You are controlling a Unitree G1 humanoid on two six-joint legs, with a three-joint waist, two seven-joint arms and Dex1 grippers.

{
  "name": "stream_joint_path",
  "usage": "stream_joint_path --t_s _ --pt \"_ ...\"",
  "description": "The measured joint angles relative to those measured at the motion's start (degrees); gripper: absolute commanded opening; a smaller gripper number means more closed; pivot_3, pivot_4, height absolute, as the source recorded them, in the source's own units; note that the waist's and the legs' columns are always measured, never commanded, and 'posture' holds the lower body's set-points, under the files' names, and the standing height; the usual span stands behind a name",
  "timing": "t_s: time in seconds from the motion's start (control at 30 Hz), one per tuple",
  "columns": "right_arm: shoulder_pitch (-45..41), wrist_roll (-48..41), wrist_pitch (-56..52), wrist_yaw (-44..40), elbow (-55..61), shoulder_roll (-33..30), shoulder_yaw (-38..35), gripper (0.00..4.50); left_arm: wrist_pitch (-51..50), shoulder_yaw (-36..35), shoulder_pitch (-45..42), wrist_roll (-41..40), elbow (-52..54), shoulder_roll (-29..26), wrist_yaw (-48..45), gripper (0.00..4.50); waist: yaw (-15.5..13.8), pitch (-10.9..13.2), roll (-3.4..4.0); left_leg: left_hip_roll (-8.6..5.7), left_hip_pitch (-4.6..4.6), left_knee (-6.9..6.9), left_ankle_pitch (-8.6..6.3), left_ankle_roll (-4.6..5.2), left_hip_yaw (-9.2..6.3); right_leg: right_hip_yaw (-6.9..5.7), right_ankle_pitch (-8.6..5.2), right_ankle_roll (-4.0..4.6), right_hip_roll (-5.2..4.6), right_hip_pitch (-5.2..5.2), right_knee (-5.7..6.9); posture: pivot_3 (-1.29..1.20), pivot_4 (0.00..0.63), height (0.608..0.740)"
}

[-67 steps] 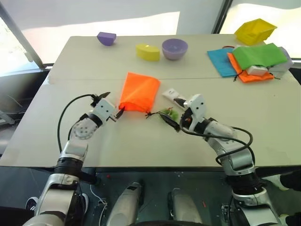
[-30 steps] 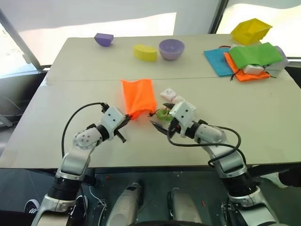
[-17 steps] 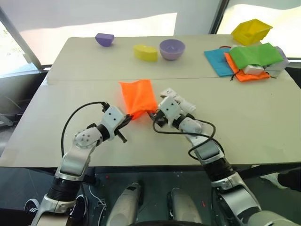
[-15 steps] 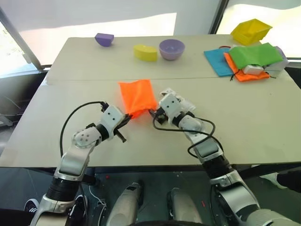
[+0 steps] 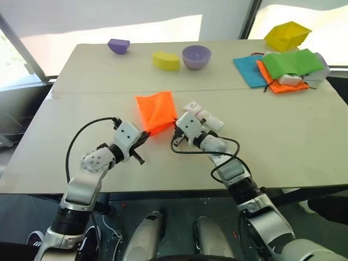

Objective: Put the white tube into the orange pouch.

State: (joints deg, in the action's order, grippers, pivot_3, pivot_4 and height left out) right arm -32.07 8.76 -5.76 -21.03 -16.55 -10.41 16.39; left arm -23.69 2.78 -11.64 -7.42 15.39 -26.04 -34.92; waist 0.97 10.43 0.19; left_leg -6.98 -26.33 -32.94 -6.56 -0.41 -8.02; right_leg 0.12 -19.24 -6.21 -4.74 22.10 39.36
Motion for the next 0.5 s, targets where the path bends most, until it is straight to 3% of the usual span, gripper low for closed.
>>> stream_joint_path --t_s 0.3,0.5 --pt "-2.4 -1.2 0.2 -8.0 4.0 -5.1 -0.1 0.07 -12.1 0.0 3.0 -9.1 10.2 -1.2 -2.3 0.0 0.0 0.0 0.01 0.05 -0.01 0.01 0.0 0.0 0.01 0.1 -0.03 0.1 0.06 0.05 -0.01 0.0 0.15 0.74" --pt "-1.7 1.2 2.5 -8.0 3.6 -8.2 0.1 0.07 -10.9 2.3 2.7 -8.0 10.1 0.4 0.2 0.0 -0.2 0.0 0.01 0.05 -0.01 0.01 0.0 -0.01 0.02 0.13 -0.05 0.21 0.06 0.07 -0.01 0.0 0.15 0.74"
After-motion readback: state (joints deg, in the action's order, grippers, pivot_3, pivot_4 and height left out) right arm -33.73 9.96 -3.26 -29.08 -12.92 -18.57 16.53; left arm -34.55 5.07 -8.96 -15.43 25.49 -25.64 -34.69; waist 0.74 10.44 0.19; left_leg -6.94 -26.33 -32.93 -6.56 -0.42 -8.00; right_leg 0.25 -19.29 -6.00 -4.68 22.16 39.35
